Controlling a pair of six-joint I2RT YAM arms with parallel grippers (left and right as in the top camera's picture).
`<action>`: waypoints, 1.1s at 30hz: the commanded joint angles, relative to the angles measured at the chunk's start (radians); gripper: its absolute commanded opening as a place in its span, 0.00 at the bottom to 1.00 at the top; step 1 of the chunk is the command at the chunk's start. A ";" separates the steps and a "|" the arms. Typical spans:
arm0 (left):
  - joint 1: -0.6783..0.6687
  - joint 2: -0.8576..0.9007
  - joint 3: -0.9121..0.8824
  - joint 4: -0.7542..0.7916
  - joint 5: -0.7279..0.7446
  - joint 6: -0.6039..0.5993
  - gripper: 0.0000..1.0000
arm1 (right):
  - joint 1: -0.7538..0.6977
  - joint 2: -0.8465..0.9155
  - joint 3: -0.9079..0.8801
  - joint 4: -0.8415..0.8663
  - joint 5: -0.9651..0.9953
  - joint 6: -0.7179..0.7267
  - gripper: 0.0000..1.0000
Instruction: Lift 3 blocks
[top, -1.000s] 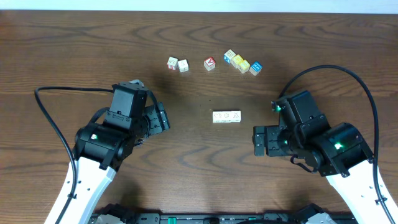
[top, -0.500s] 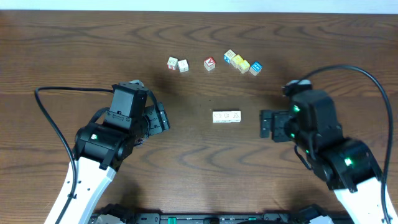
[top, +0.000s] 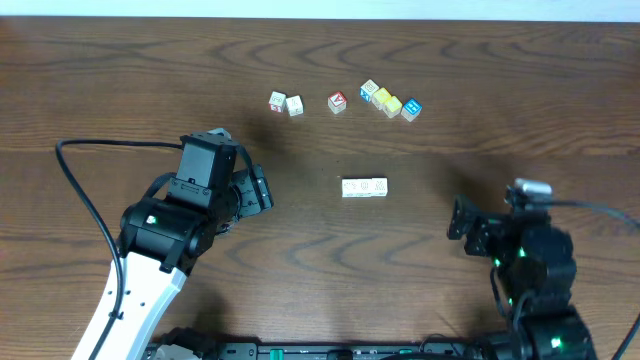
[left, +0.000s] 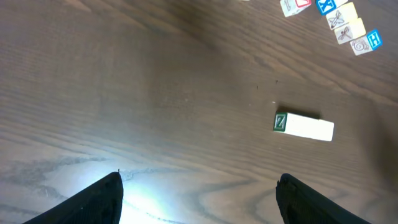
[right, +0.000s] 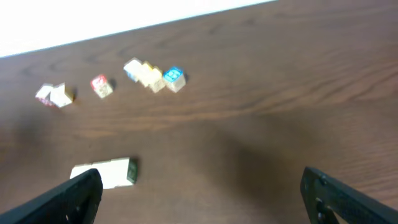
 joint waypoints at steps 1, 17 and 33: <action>0.005 0.005 0.011 -0.001 -0.016 0.010 0.79 | -0.034 -0.095 -0.099 0.052 -0.010 -0.016 0.99; 0.005 0.005 0.011 0.000 -0.016 0.010 0.79 | -0.101 -0.361 -0.467 0.458 -0.054 -0.008 0.99; 0.005 0.005 0.011 -0.001 -0.016 0.010 0.80 | -0.108 -0.473 -0.467 0.377 -0.047 -0.024 0.99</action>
